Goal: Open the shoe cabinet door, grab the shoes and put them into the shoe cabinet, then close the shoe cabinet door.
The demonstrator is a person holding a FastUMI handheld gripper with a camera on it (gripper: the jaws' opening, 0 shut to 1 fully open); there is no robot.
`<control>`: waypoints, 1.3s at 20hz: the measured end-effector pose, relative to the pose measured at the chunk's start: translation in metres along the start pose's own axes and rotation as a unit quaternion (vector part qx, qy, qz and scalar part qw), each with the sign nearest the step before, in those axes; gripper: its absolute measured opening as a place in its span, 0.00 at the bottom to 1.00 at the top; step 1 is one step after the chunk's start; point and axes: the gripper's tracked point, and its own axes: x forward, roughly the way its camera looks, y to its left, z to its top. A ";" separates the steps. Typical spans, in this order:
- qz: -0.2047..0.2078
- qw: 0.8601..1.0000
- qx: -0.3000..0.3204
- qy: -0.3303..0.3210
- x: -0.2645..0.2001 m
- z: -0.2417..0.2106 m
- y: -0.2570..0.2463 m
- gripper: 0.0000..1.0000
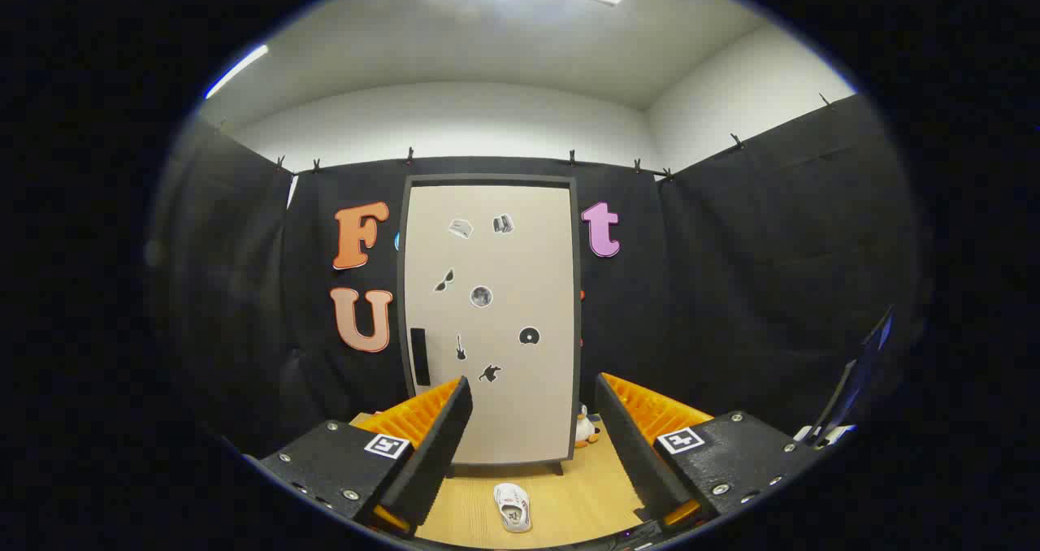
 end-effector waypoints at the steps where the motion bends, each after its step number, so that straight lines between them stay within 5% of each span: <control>1: 0.000 1.000 0.000 -0.001 -0.002 0.000 0.000 0.95; 13: 0.020 1.000 -0.003 0.006 0.007 -0.004 0.027 0.95; 26: 0.030 0.999 -0.006 0.009 0.041 -0.017 0.117 0.95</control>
